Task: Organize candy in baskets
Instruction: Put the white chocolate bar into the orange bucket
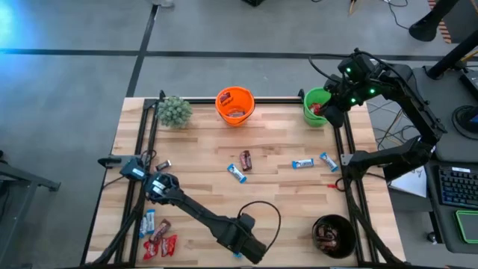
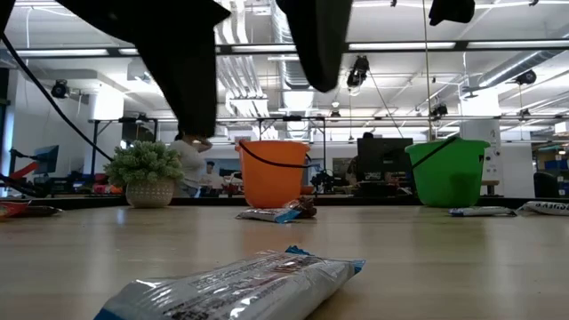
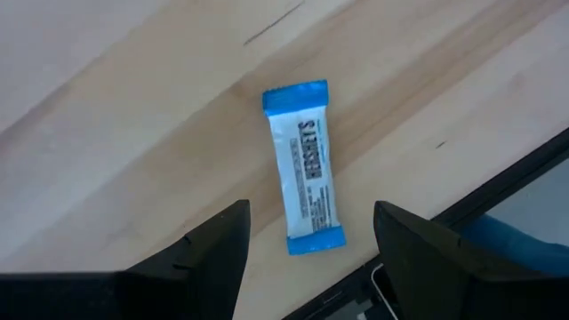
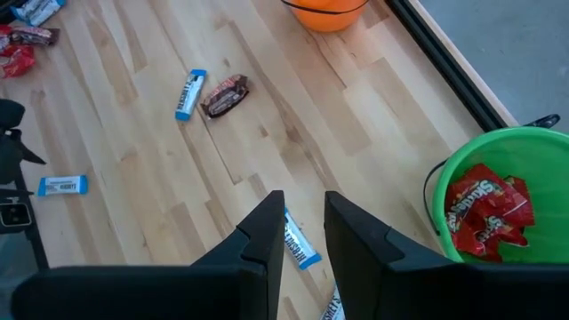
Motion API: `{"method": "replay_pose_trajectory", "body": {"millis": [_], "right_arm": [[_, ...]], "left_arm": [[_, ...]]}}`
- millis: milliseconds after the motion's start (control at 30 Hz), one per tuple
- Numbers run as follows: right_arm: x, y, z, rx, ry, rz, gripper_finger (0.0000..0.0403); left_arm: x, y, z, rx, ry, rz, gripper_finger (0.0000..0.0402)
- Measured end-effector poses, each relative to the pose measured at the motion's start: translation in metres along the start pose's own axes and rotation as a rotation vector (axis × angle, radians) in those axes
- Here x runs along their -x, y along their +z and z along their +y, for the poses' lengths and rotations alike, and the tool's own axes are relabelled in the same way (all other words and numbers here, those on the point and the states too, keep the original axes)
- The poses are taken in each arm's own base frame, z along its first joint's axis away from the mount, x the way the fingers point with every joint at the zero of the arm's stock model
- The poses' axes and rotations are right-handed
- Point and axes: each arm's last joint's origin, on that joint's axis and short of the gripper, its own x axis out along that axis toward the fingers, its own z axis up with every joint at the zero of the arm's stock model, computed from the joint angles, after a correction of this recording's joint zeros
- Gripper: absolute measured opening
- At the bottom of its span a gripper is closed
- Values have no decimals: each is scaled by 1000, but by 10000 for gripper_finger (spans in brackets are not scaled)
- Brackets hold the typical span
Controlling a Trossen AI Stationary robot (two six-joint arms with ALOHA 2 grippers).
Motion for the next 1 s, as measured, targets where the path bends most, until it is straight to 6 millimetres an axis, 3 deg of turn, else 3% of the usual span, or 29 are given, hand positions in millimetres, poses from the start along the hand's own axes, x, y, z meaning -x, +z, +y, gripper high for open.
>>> {"method": "replay_pose_trajectory", "body": {"millis": [300, 567, 1000], "right_arm": [[1, -1, 0, 1, -1, -4, 70], [2, -2, 1, 1, -1, -8, 70], [4, -3, 2, 3, -1, -13, 70]], "left_arm": [[-6, -9, -2, -12, -16, 1, 222], [-40, -10, -6, -17, 1, 9, 222], [-60, -11, -6, -9, 24, 40, 221]]}}
